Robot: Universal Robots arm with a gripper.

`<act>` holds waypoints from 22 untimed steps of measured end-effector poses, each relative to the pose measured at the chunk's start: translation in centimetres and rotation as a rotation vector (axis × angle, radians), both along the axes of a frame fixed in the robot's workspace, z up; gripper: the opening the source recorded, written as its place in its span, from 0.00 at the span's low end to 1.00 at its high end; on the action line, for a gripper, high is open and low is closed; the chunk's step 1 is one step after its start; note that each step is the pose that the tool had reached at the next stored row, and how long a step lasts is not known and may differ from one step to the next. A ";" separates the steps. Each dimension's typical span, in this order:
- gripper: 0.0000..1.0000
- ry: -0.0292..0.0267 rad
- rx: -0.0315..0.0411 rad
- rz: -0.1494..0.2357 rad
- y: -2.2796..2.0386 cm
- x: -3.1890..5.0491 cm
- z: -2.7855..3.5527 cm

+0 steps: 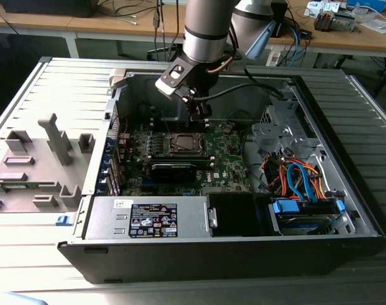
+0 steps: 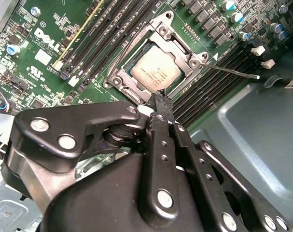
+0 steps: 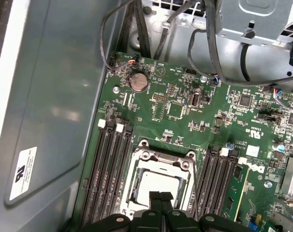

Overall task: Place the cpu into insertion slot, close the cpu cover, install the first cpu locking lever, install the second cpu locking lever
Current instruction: 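Install the first cpu locking lever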

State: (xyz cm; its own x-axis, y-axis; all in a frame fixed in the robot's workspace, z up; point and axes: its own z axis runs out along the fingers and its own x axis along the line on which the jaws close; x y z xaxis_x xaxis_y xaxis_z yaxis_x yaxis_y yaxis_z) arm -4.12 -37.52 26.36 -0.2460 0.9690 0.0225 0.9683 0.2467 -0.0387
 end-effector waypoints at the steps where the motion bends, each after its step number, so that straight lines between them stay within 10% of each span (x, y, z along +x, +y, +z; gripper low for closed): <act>1: 0.11 0.0000 0.0001 0.004 0.00 0.00 0.00; 22: 0.11 -0.0001 0.0021 0.088 0.00 0.00 0.00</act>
State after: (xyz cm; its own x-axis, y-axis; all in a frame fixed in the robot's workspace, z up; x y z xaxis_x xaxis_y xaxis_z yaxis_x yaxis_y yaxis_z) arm -4.12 -37.53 26.36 -0.3303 0.9436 0.0244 0.9429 0.3310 -0.0380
